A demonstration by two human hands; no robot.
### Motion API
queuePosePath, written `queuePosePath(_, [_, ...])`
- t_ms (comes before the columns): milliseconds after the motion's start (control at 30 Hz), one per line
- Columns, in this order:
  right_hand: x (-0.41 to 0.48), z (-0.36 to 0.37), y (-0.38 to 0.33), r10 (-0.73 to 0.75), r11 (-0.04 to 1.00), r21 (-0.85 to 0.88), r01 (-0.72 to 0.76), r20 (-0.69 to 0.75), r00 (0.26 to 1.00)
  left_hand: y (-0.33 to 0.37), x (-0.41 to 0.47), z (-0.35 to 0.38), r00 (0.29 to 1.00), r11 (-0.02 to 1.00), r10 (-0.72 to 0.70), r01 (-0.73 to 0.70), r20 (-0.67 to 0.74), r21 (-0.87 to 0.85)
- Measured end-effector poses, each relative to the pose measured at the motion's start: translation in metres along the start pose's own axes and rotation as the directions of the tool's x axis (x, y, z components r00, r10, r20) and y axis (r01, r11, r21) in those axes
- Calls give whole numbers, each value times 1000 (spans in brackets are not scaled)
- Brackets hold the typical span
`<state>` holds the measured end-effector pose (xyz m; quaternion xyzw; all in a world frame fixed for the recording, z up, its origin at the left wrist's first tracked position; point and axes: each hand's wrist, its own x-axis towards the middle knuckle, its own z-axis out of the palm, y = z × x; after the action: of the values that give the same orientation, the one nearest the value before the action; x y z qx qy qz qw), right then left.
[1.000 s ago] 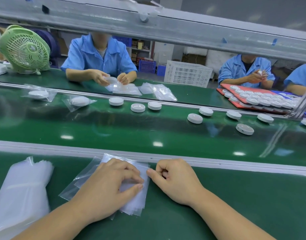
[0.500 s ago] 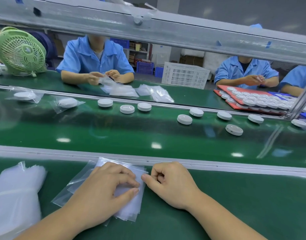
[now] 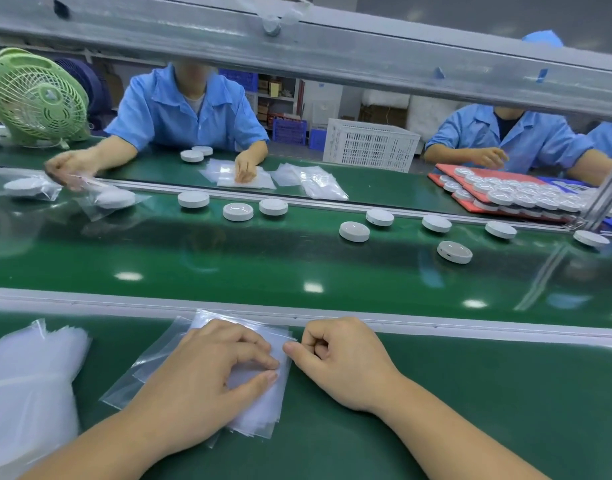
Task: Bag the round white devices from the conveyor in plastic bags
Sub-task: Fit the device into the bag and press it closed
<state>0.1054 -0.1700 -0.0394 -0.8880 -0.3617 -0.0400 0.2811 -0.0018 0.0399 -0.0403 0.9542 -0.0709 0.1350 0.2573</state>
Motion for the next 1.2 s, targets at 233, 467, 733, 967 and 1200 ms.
queuePosePath(233, [-1, -1, -1, -8, 1000, 10, 8, -8, 1000, 1, 0, -1, 1000, 1000, -5, 5, 10, 0])
queuePosePath(467, [-2, 0, 1, -16, 1000, 7, 16, -19, 1000, 2, -1, -2, 1000, 1000, -12, 12, 8, -1])
queuePosePath(733, [-1, 0, 1, -14, 1000, 0, 14, -11, 1000, 3, 0, -2, 1000, 1000, -23, 23, 17, -13])
queuePosePath(967, [-2, 0, 1, -11, 1000, 6, 11, -9, 1000, 5, -1, -4, 999, 1000, -20, 20, 31, 2])
queuePosePath(1200, [10, -3, 5, 174, 899, 416, -139, -47, 984, 4, 0, -3, 999, 999, -27, 27, 27, -17])
